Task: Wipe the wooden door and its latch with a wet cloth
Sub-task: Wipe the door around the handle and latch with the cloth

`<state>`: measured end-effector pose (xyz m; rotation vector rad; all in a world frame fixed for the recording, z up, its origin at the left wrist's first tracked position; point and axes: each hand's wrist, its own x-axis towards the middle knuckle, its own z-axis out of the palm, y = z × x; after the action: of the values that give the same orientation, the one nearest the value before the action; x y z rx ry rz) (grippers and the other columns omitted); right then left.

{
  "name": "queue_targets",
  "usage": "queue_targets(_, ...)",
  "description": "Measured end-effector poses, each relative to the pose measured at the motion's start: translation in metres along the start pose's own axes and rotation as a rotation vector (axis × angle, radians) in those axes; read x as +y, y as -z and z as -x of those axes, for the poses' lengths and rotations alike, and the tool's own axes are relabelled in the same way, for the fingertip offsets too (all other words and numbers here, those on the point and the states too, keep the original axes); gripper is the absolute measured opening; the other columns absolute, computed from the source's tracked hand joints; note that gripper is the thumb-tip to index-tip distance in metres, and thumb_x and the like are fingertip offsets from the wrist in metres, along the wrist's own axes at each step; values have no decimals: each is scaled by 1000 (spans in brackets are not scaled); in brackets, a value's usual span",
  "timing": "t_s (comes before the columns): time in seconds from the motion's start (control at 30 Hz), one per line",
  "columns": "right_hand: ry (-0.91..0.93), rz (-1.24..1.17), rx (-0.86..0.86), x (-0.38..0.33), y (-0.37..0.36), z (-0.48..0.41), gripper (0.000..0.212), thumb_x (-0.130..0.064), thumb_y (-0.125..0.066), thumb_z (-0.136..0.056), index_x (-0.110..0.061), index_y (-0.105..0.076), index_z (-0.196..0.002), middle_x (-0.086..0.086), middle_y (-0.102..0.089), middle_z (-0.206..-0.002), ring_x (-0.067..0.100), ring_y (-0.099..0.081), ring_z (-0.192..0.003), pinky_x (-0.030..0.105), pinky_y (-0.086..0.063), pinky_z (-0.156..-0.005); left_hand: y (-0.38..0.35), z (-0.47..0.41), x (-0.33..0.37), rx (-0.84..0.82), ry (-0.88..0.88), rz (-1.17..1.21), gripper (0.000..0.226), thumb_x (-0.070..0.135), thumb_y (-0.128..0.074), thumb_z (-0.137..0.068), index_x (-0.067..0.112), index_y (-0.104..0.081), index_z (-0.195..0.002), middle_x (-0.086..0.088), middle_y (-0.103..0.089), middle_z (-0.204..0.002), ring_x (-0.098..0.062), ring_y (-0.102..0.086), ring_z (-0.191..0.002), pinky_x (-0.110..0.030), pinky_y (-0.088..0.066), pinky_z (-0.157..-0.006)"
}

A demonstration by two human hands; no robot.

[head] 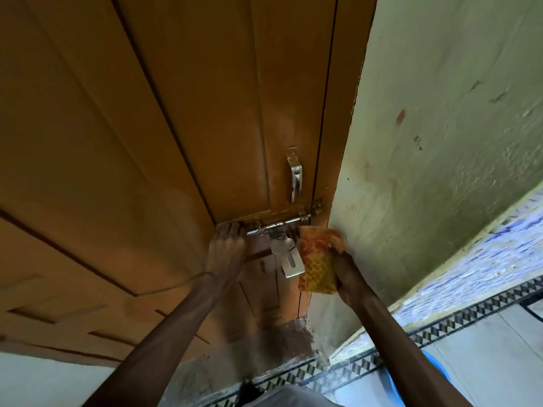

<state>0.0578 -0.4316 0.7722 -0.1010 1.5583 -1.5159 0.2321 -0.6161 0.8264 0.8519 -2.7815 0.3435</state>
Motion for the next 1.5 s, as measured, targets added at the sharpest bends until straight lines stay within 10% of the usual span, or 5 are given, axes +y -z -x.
queue_targets(0.43,-274,-395,-367,-31,-49,-7,58,-49,-39,-98,-13,-49,-142,16,-50,-146,38,-43,-137,52,-31,-114,-3,-6,0,-58,71,73,26,13,-85,-53,8,-69,-72,-11,-67,-74,-30,-65,-71,-35,-52,-64)
queue_targets(0.6,-244,-649,-425,-3,-27,-3,65,-56,-34,-97,-15,-43,-146,17,-45,-149,40,-37,-140,57,-22,-116,-7,-7,-2,57,23,57,25,8,-45,-70,7,-69,-71,-11,-66,-73,-30,-64,-69,-35,-52,-61)
queue_targets(0.73,-268,-584,-459,-4,-34,2,51,-32,-66,-82,-3,-65,-124,21,-64,-128,42,-62,-115,59,-44,-96,-10,-5,-1,71,28,46,25,8,-43,-71,8,-69,-70,-10,-65,-71,-29,-64,-68,-35,-50,-60)
queue_targets(0.87,-273,-400,-365,-32,-47,-11,46,-38,-41,-99,-6,-72,-110,17,-74,-109,34,-73,-94,48,-59,-81,-9,-8,1,103,52,18,10,5,-62,-67,8,-69,-71,-9,-65,-72,-28,-63,-69,-35,-49,-62)
queue_targets(1.5,-190,187,-214,-28,-47,-22,51,-46,-72,-81,-10,-69,-117,12,-74,-112,34,-71,-102,50,-52,-97,-12,-9,2,101,81,86,26,-5,-55,-59,4,-70,-79,-13,-66,-77,-31,-62,-73,-37,-50,-65)
